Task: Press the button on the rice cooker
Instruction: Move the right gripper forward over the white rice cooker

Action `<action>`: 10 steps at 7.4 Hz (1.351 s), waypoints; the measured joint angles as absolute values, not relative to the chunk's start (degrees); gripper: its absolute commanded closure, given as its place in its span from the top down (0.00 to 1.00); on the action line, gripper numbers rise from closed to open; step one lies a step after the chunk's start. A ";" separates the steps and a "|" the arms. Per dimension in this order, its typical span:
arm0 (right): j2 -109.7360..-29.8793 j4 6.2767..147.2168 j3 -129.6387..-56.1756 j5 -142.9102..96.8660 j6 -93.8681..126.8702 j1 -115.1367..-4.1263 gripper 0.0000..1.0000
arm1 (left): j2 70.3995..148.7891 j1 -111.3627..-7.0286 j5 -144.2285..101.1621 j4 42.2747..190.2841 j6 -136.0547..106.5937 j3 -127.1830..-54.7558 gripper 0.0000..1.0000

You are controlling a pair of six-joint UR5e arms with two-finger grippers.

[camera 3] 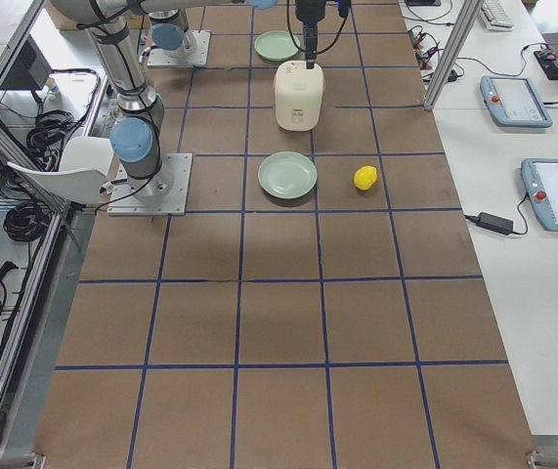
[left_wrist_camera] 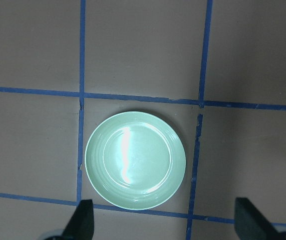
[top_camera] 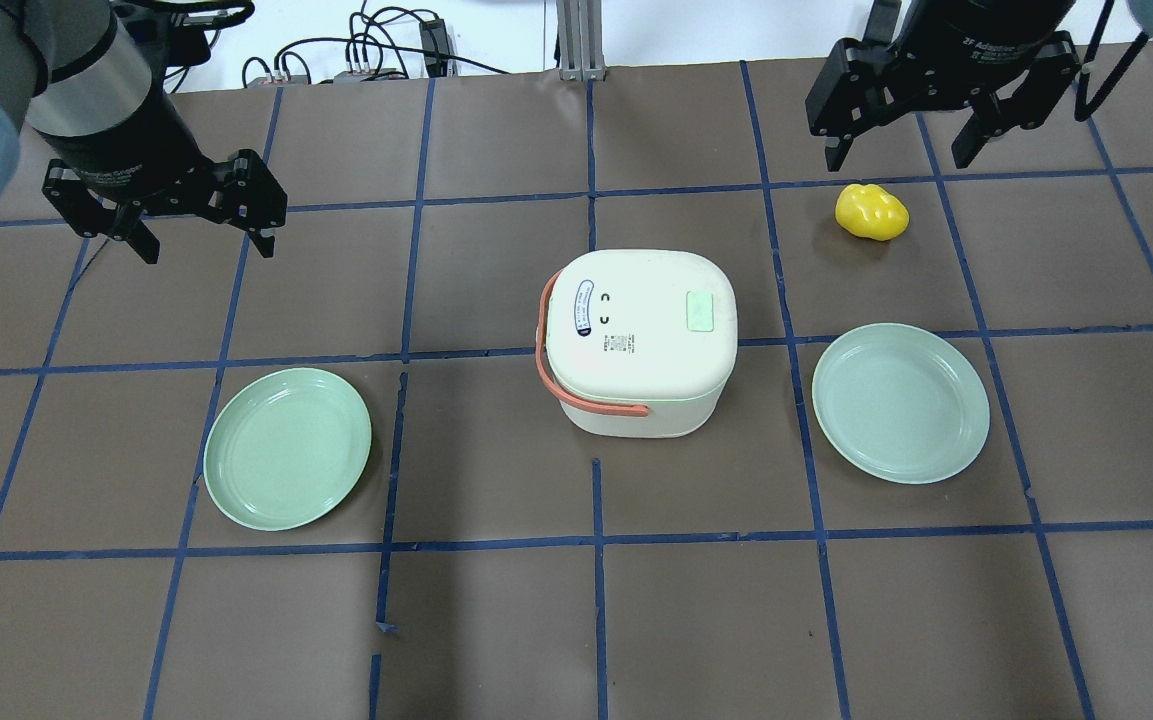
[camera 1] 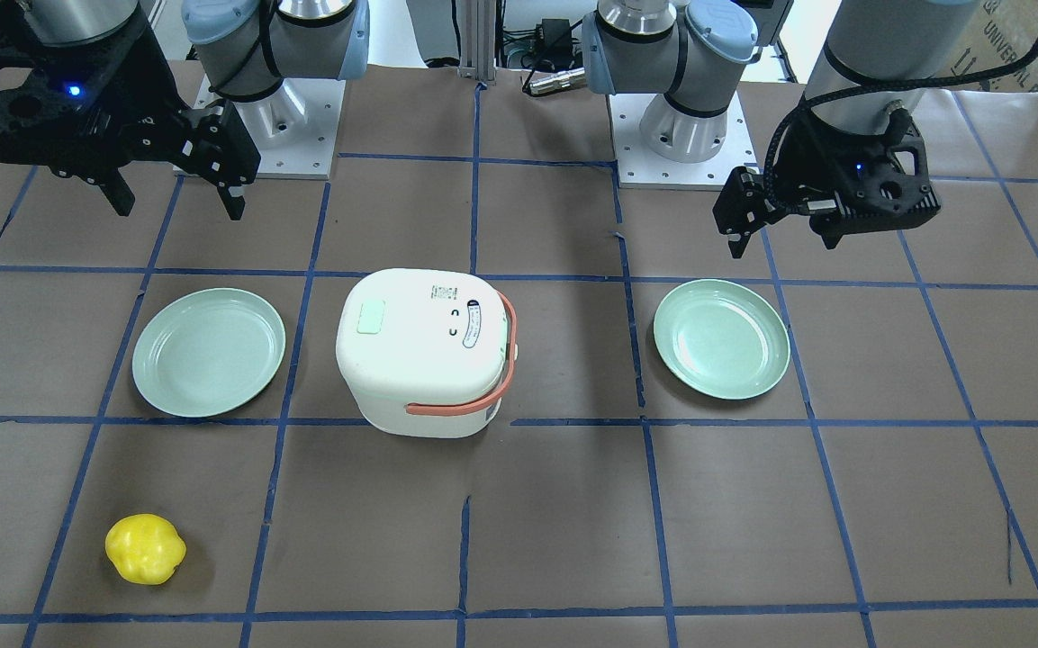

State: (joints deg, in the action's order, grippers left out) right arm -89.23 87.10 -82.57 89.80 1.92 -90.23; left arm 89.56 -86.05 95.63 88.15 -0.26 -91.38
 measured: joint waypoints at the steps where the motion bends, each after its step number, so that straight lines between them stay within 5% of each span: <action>1: -89.26 86.46 -82.76 89.70 1.91 -90.11 1.00 | 89.56 -86.05 95.63 88.15 -0.26 -91.37 1.00; 2: -89.24 85.34 -83.00 89.54 1.83 -89.96 0.99 | 89.56 -86.05 95.62 88.16 -0.26 -91.37 1.00; 3: -89.16 84.68 -83.23 89.41 1.80 -89.95 0.79 | 89.56 -86.05 95.63 88.15 -0.26 -91.36 1.00; 4: -88.86 84.64 -83.35 89.15 2.15 -90.04 0.34 | 89.56 -86.05 95.62 88.15 -0.26 -91.36 1.00; 5: -88.36 84.51 -83.30 88.22 2.74 -90.21 0.18 | 89.56 -86.05 95.63 88.15 -0.26 -91.37 1.00; 7: -87.92 84.29 -83.16 84.28 3.03 -90.68 0.06 | 89.56 -86.05 95.63 88.16 -0.26 -91.37 1.00; 10: -87.54 84.01 -83.27 83.34 5.21 -92.45 0.05 | 89.56 -86.04 95.63 88.15 -0.26 -91.40 1.00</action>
